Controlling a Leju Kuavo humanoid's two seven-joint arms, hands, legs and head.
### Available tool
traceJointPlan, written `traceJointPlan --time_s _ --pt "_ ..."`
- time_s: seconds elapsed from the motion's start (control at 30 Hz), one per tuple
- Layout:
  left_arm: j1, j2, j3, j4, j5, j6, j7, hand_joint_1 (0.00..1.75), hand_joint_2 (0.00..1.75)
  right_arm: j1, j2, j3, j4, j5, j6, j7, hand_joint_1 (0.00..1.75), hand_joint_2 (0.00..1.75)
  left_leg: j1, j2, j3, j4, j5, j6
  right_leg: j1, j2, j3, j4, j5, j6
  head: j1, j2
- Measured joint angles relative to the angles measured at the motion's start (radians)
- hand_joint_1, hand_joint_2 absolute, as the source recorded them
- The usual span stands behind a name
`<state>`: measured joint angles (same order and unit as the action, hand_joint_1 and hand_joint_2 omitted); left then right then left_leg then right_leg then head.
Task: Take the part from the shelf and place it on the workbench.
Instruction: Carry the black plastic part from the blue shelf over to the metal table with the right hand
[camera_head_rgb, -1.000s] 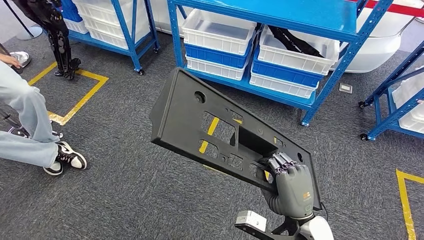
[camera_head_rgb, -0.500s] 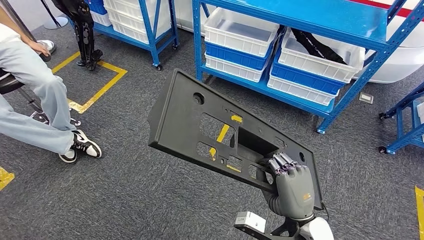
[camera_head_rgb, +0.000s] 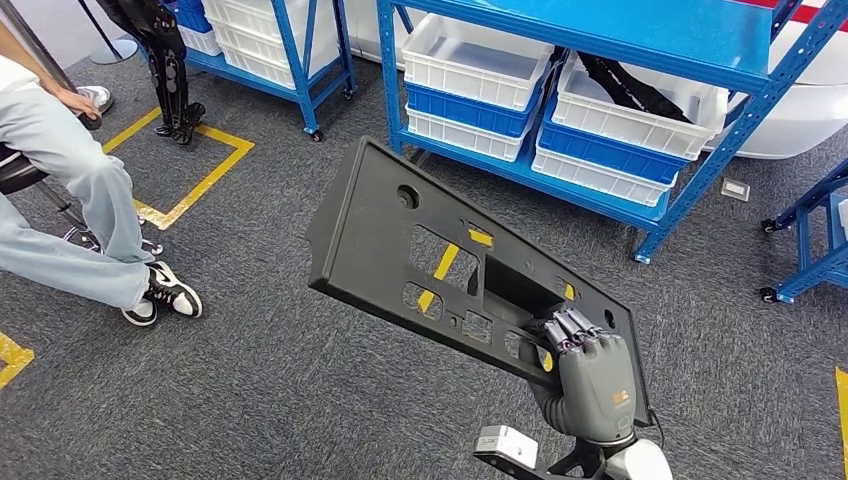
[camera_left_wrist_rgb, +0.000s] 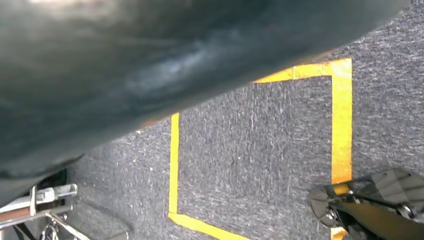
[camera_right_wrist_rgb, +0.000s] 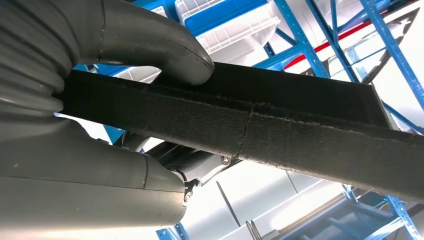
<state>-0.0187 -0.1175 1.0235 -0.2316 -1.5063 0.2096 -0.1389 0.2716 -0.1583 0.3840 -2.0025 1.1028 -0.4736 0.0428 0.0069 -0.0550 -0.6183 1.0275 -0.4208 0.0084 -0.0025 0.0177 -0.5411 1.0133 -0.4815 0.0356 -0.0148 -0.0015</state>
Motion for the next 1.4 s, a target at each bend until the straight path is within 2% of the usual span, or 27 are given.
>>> traceJointPlan --time_s 0.2,0.5,1.4 --pt "-0.001 0.0 -0.001 0.0 -0.002 0.0 -0.002 0.0 0.0 0.012 -0.013 -0.003 -0.013 -0.007 -0.005 0.003 1.75 1.75 -0.002 0.0 0.0 0.0 -0.003 -0.004 -0.002 0.0 -0.008 0.0 -0.002 -0.002 0.0 0.0" --pt "-0.001 0.0 -0.001 0.0 -0.002 0.0 -0.002 0.0 0.0 0.019 -0.021 -0.007 -0.016 -0.008 -0.005 0.003 1.75 1.75 -0.006 0.0 -0.001 0.0 -0.002 -0.003 -0.006 0.0 -0.008 0.0 -0.001 -0.001 0.0 0.0" --pt "-0.002 0.0 0.003 0.0 -0.011 -0.001 0.0 0.0 0.0 -0.004 -0.021 -0.004 -0.014 -0.011 -0.002 -0.014 1.75 1.75 -0.006 0.0 -0.001 0.0 -0.002 -0.003 -0.006 0.0 -0.008 0.0 -0.001 -0.001 0.0 0.0"
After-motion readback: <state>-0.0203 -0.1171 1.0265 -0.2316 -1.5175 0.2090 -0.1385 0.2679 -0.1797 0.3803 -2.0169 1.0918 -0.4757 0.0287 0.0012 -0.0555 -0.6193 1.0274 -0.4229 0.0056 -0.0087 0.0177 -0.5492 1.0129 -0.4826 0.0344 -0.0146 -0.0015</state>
